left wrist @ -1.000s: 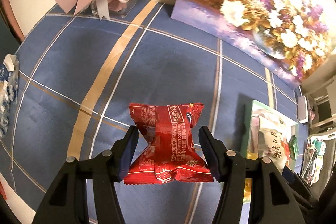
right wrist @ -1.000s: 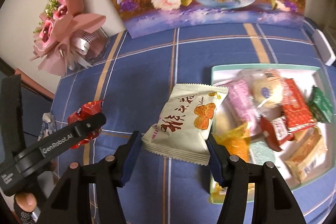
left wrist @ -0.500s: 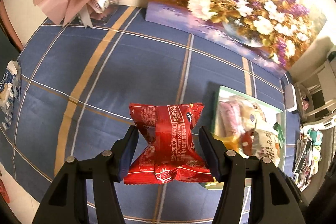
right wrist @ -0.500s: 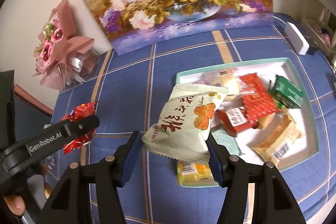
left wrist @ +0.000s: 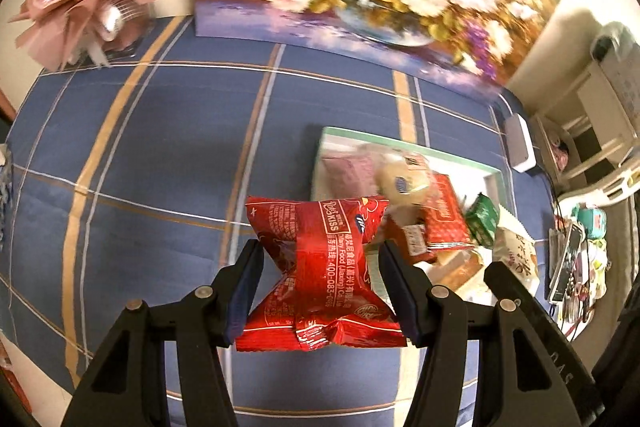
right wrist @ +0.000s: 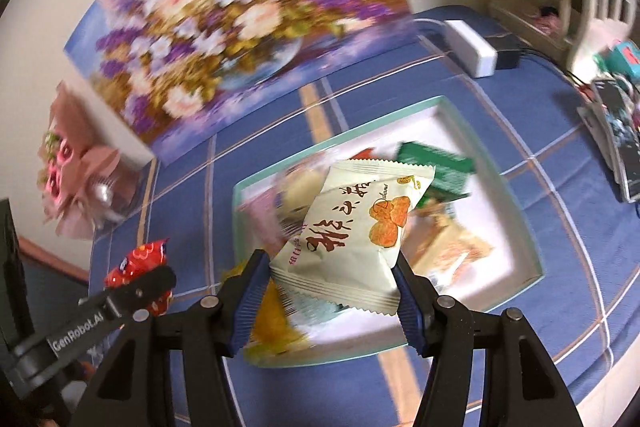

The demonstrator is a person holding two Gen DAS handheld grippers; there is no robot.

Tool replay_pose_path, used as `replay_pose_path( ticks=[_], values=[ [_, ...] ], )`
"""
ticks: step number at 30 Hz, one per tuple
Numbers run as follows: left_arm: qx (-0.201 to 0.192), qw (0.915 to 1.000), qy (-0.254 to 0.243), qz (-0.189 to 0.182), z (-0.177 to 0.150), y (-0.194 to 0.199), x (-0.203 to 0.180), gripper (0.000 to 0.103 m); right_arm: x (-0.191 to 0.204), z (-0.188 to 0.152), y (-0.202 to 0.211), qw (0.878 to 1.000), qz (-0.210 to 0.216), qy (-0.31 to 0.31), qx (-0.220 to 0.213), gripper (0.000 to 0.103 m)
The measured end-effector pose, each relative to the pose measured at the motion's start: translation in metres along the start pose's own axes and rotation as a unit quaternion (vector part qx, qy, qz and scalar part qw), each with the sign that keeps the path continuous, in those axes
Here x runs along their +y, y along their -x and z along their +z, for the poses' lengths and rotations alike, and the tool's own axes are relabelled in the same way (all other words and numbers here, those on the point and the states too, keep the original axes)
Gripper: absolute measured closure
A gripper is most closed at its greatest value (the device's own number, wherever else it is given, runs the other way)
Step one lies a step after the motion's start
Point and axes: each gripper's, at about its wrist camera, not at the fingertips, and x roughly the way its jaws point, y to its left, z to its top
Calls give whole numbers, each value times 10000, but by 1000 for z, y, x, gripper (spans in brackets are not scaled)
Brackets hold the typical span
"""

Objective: Organize snacks
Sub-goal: 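Lift both held packets and carry them over the white tray, then lower both packets into the white tray and open both grippers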

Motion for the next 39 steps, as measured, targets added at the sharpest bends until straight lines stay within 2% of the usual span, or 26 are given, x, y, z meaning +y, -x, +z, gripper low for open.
replay_pose_path(
  ticks=[7,12,22,39],
  values=[
    [99,9993,-343,-80,-6,-19,-38,42,-44,9,1,9991,-189,-362,-106,41],
    [192,9980,-572,-205,-10,-35,-59,42,-68,12,-7,9980,-323,-536,-25,41],
    [370,9970,-579,-367,-18,-55,-73,42,-99,7,-31,9951,-668,-680,250,41],
    [587,9959,-568,-396,-23,-65,-76,38,-107,-5,-53,9911,-899,-648,744,40]
  ],
)
